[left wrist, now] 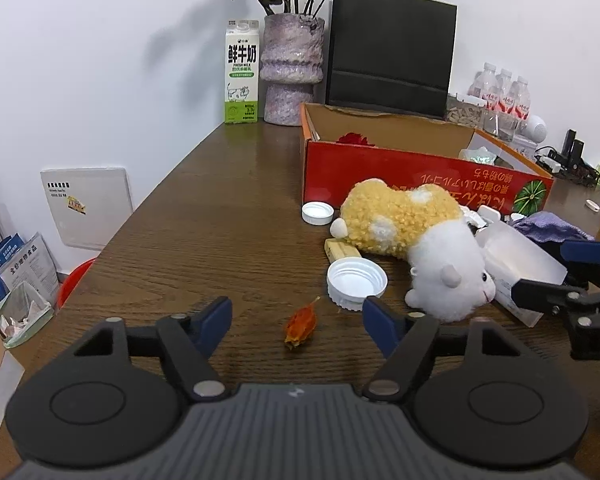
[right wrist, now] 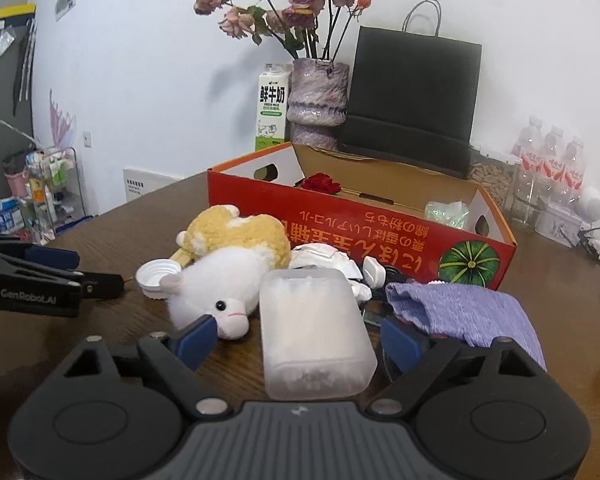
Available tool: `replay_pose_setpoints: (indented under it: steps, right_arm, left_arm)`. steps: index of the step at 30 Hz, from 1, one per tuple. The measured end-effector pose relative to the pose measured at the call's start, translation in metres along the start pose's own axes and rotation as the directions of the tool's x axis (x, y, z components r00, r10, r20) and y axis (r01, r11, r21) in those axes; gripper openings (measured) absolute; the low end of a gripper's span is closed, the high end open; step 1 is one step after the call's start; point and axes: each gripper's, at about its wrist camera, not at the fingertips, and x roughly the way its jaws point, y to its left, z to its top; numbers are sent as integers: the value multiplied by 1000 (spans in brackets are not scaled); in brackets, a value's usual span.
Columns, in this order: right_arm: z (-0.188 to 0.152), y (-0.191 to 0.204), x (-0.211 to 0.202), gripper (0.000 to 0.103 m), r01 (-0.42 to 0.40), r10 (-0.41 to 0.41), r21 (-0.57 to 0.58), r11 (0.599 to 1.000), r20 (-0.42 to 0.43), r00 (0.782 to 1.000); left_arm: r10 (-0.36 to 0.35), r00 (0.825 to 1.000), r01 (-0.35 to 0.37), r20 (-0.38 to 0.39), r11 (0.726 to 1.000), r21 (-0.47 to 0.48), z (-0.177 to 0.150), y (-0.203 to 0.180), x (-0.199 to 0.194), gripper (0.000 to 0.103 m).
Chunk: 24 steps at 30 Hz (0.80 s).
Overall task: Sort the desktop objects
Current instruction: 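Grasp the small orange dried flower with the left gripper while the right grasps the clear plastic box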
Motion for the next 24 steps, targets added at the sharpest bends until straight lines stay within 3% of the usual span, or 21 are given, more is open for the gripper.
replay_pose_setpoints:
  steps: [4, 8, 16, 24]
  right_arm:
    - [3, -2, 12, 81, 25, -25, 11, 1000, -28, 999]
    - [1, -6, 22, 76, 20, -18, 34, 999, -60, 998]
    - [1, -7, 29, 76, 12, -9, 41, 999, -70, 997]
    - [0, -4, 37, 72, 35, -32, 43, 998, -64, 997]
  left_arm:
    - [-1, 1000, 1, -28, 1000, -7, 0, 1, 8, 60]
    - [-6, 999, 6, -41, 1000, -14, 0, 3, 13, 54]
    - [-5, 999, 5, -42, 1000, -2, 1, 0, 15, 29]
    - [6, 999, -6, -36, 1000, 11, -2, -3, 14, 29]
